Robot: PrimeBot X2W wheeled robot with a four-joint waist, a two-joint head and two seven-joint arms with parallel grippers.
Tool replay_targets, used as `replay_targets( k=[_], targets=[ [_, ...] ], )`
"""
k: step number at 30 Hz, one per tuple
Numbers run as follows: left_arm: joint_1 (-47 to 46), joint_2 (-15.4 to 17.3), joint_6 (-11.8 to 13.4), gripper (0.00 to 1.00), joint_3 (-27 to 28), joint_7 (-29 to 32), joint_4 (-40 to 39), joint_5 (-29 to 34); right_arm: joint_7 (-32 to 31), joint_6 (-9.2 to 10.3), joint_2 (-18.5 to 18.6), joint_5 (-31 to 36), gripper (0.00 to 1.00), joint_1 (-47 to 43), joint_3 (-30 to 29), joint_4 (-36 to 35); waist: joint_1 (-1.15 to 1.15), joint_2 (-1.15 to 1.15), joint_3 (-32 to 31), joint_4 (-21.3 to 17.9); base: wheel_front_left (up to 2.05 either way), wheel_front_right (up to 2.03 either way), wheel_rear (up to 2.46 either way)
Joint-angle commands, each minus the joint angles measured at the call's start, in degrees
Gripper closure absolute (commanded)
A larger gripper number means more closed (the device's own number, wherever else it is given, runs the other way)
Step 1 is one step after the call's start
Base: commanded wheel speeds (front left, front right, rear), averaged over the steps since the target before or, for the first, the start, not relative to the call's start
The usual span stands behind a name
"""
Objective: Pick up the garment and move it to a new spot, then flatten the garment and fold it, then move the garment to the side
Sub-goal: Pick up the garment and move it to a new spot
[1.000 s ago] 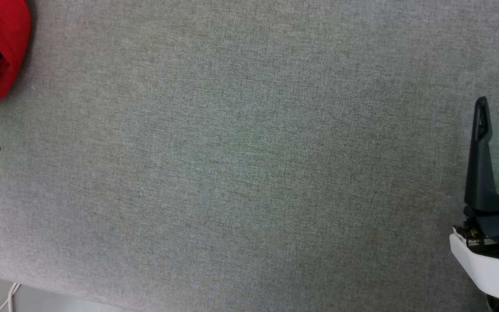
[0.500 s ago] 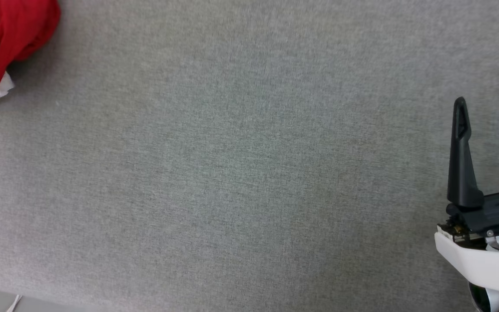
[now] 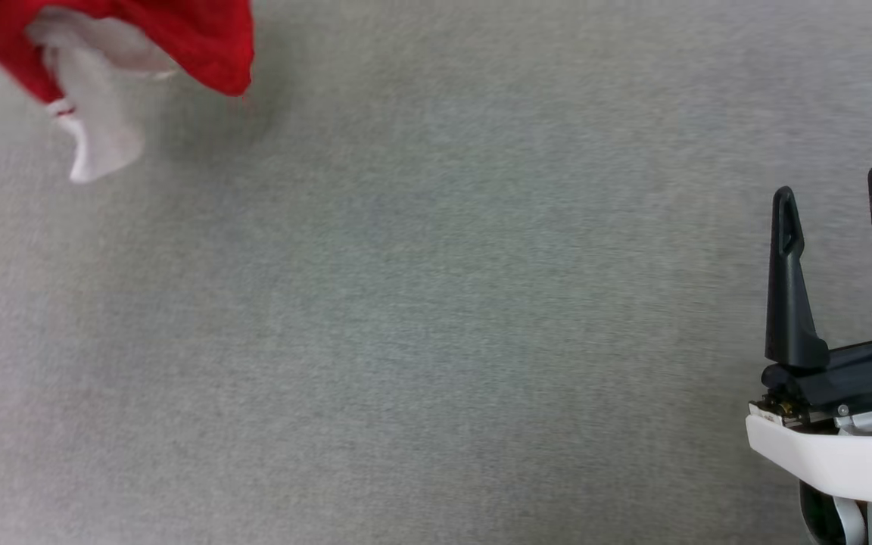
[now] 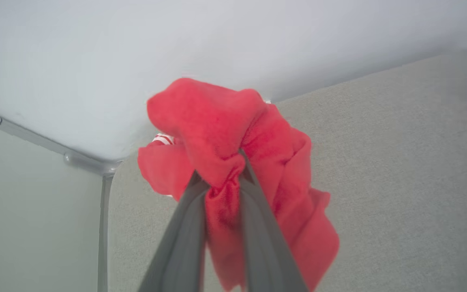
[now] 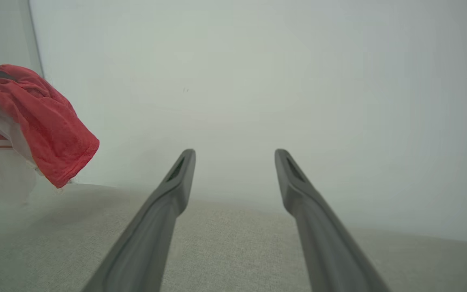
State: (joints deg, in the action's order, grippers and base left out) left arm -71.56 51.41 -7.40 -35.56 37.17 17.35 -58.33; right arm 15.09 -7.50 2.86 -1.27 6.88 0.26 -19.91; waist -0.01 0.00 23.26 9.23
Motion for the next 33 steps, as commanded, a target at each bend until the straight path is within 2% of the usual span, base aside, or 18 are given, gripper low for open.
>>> replay_targets(
  k=[1,4,10,16,23,33],
  targets=[
    [-1.93,-0.86,0.02,1.00,-1.11,0.44,-2.00,0.05,0.12,0.02,0.02,-0.82,0.00,-0.40,-0.06,0.33,0.01,0.00,-2.28,-2.59,0.00,0.00,0.00],
    [-4.85,-1.87,0.02,1.00,-3.21,1.31,-5.18,0.45,0.12,0.02,0.01,-1.94,0.00,-0.46,-0.14,0.76,0.01,0.00,-3.51,-4.81,0.00,0.00,0.00],
    [-9.49,-5.86,0.02,1.00,-7.88,2.32,-9.49,0.68,0.12,0.02,-0.01,-4.10,0.00,-0.61,-0.66,1.39,0.01,0.00,-5.02,-9.42,0.00,0.00,0.00],
    [-10.31,-9.93,0.02,1.00,-12.05,0.99,-11.57,-0.31,0.12,0.02,-0.01,-5.79,0.00,0.04,-1.01,1.70,0.01,0.00,-5.00,-14.23,0.00,0.00,0.00],
    [-5.42,-13.48,0.02,1.00,-19.21,-2.48,-13.17,0.16,0.12,0.02,-0.02,-6.83,0.00,0.19,-1.64,2.20,0.01,0.00,-3.89,-17.61,0.00,0.00,0.00],
    [8.63,-21.71,0.02,1.00,-32.93,-9.55,-7.39,-0.78,0.12,0.02,-0.01,-6.78,0.00,0.80,-1.70,3.00,0.01,0.00,-2.40,-18.10,0.00,0.00,0.00]
  ],
)
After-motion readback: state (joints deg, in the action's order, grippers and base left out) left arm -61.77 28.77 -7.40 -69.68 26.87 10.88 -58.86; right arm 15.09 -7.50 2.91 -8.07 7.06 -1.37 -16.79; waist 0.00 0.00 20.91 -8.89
